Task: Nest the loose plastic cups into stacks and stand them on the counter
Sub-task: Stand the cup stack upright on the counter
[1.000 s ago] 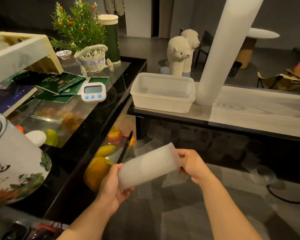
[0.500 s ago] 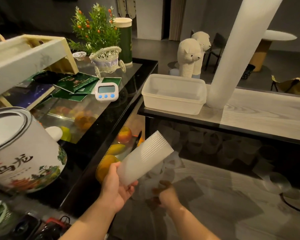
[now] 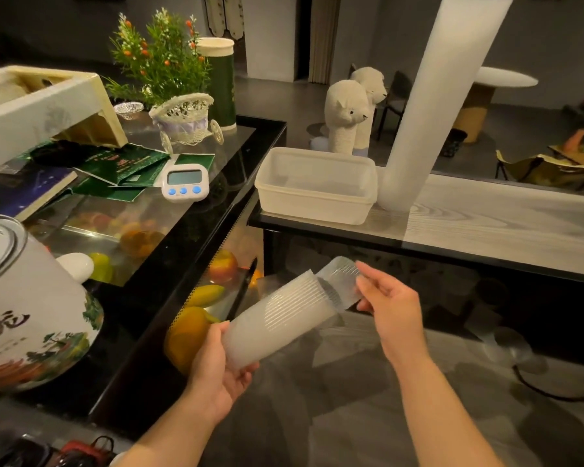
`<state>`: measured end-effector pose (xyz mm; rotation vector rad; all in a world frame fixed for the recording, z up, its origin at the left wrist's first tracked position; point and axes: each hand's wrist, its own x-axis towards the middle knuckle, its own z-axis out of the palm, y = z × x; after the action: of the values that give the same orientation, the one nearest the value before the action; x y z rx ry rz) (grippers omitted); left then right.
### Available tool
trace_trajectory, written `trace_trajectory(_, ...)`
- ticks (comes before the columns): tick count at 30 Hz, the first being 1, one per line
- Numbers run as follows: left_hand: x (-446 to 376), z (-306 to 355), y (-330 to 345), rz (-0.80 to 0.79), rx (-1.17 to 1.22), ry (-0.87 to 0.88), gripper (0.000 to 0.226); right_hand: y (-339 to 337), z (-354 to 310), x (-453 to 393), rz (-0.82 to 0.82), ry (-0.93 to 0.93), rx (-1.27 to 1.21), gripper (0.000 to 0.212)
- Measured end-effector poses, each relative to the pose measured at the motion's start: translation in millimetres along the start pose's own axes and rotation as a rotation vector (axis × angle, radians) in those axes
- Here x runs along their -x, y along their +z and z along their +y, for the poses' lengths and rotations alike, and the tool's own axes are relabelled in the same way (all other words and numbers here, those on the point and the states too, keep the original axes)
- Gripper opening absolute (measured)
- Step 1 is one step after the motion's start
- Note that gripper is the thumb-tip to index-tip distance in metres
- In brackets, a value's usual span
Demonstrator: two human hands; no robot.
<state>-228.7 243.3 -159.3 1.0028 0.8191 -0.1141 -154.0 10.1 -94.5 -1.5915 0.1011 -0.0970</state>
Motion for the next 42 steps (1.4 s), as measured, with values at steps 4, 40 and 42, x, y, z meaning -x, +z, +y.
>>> trace_trajectory(4,3,2,3,0.003,0.016,-0.005,0.043,18,-2,9,-0.232,-0.016,0.257,0.033)
trace_trajectory(40,11,2,2,0.065,-0.053,-0.042,0.041,-21,28,-10,-0.145,0.190,0.157,0.017)
trace_trajectory(42,13,4,0,0.068,-0.061,-0.025,0.040,-18,27,-15,-0.136,0.213,0.146,0.016)
